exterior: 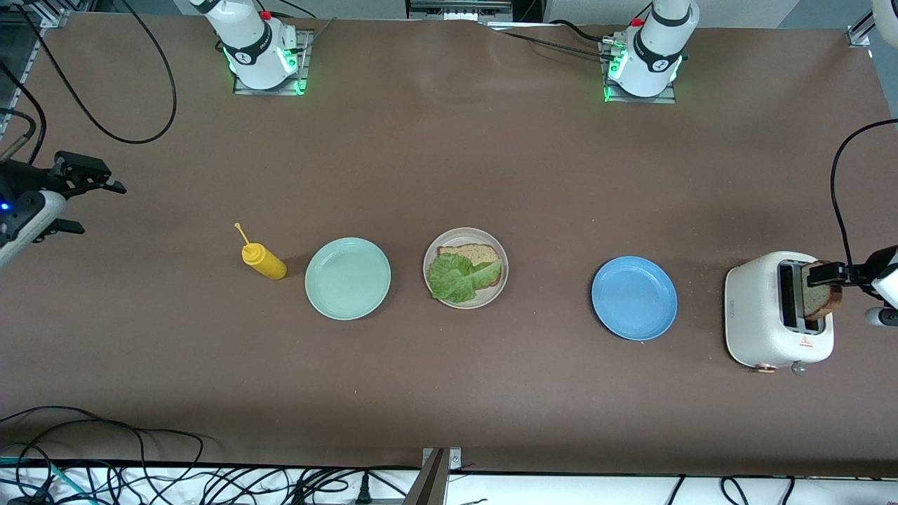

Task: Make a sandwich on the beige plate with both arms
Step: 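Withdraw the right gripper while the left gripper moves over the toaster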

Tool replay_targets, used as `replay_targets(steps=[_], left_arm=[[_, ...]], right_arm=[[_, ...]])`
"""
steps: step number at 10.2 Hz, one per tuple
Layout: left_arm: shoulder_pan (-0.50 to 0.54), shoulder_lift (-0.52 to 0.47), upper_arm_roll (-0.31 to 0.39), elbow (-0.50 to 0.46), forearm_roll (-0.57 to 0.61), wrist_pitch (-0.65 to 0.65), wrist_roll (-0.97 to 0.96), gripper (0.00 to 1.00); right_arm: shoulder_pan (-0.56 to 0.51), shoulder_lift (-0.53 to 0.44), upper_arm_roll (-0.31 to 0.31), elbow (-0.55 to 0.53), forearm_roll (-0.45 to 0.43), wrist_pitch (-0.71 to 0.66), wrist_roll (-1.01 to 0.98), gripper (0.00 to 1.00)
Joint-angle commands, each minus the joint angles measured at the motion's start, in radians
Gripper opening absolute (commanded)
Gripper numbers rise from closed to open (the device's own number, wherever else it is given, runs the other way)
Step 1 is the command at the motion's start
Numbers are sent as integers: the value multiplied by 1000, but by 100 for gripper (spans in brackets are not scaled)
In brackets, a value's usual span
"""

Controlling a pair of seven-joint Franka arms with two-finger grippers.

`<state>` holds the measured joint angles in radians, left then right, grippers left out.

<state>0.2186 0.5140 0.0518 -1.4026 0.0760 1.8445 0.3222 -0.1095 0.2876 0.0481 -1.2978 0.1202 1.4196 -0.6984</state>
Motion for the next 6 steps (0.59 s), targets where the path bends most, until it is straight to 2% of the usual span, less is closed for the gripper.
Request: replay_targets(steps=[1,2,4,6], left_arm=[[22,27,-6,34,18,19,18,100],[24,37,-6,34,19,22,17,100],[24,53,-6,34,24,35,15,100],[24,63,-6,34,27,35,15,100]], right_arm=[[33,-215,-16,-299,-20,155,226,100],[59,-266,-19,-361,-24,197,355,100],[95,-288,-46,-377,-77,202,499,100],[218,-295,-169,-376,-105,203,502,100]])
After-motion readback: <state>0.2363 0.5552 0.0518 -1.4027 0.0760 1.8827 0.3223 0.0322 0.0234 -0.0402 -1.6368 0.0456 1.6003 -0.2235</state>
